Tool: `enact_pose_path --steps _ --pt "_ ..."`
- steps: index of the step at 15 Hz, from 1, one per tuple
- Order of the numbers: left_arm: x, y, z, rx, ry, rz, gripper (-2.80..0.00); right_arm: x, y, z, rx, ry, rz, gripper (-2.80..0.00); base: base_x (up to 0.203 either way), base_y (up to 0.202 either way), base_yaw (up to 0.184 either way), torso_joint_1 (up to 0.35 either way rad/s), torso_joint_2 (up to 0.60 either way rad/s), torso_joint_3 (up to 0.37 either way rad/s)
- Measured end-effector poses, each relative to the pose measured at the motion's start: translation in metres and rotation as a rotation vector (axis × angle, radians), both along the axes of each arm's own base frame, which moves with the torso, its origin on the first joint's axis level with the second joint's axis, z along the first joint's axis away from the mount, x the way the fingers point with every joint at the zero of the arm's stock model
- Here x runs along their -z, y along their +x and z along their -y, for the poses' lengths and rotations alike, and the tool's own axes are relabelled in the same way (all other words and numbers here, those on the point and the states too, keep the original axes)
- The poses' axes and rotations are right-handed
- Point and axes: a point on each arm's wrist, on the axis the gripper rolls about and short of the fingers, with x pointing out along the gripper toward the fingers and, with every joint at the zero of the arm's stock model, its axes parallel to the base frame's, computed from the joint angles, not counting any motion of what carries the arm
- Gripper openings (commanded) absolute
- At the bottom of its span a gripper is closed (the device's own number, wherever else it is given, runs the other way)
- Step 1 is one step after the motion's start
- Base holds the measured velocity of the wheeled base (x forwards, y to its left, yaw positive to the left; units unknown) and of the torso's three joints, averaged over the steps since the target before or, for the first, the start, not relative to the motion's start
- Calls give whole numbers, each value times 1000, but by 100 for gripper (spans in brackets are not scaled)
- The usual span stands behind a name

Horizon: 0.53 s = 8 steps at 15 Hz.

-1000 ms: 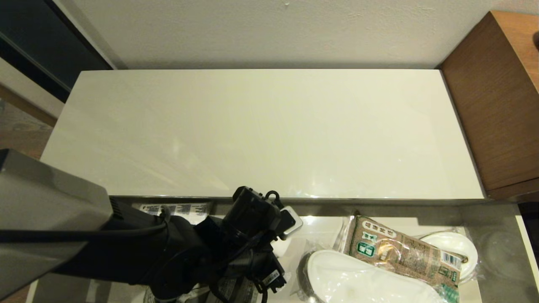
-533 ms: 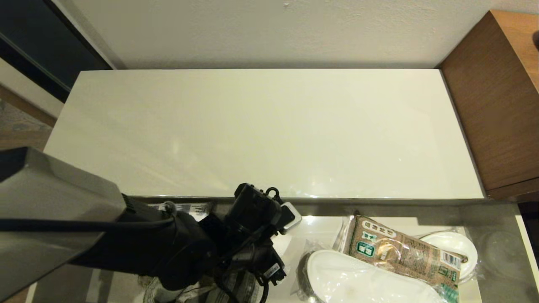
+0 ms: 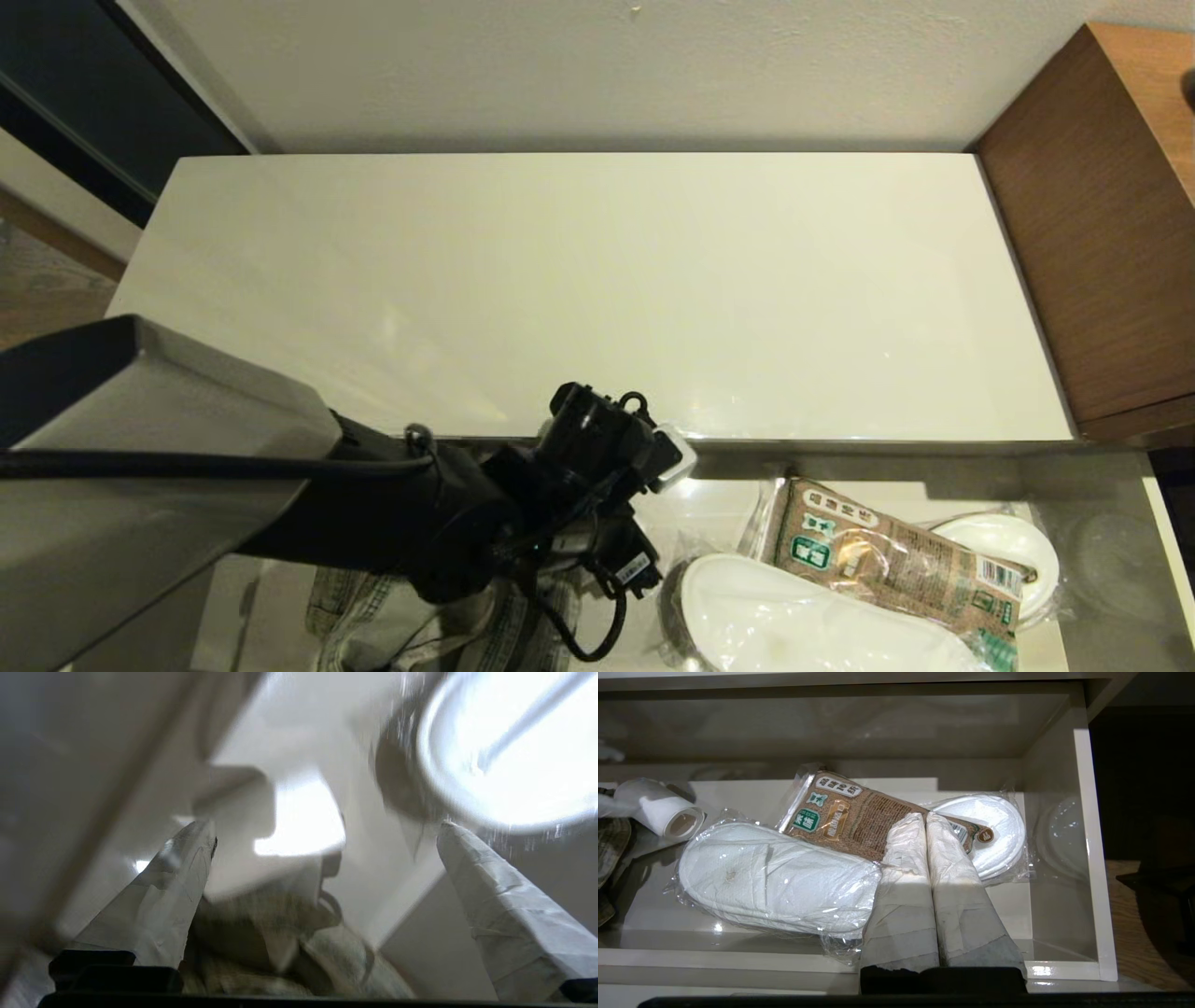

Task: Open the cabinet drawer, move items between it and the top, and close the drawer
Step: Take out the disposable slippers from the drawer

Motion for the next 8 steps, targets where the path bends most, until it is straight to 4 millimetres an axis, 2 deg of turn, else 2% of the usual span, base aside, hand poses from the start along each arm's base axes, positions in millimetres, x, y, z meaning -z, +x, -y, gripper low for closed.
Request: enact_pose_path --steps 3,8 --pt "0 4 10 48 44 16 0 0 0 0 0 0 0 -280 0 0 0 0 0 0" --pt "2 -3 18 88 75 6 0 0 0 0 0 0 0 -280 0 0 0 0 0 0"
